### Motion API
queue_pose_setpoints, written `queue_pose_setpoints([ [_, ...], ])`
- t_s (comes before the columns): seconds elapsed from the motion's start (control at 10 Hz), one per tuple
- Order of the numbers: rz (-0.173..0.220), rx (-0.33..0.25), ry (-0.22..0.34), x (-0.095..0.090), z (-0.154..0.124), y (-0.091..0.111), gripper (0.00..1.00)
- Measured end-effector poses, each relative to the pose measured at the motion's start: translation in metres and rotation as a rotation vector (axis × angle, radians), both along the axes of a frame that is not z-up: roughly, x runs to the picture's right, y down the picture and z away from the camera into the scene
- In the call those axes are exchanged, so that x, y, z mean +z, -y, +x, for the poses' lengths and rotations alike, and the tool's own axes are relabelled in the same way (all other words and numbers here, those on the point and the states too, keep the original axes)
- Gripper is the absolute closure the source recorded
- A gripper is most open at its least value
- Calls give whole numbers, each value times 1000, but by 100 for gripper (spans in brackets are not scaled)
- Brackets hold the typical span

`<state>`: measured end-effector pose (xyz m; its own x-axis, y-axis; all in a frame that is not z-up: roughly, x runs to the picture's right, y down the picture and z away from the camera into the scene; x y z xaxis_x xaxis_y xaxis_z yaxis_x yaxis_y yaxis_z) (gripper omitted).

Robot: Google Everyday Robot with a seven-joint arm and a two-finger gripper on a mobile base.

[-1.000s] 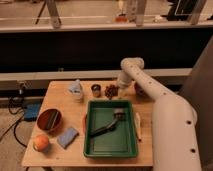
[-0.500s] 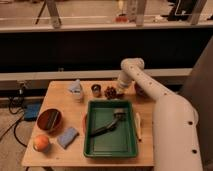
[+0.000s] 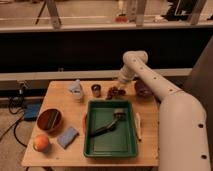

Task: Place grapes in tray

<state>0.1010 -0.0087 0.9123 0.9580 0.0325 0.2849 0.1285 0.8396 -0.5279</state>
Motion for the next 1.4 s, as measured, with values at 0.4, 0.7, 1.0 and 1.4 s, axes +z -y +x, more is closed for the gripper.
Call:
queue_pose_setpoints([
  [0.4,5,17,6,15,0,-5,52],
  [0.7,9,25,8,24,0,-8,23],
  [1.0,13,27,8,27,-1,-8,20],
  [1.4,28,23,12,35,-1,-10,20],
])
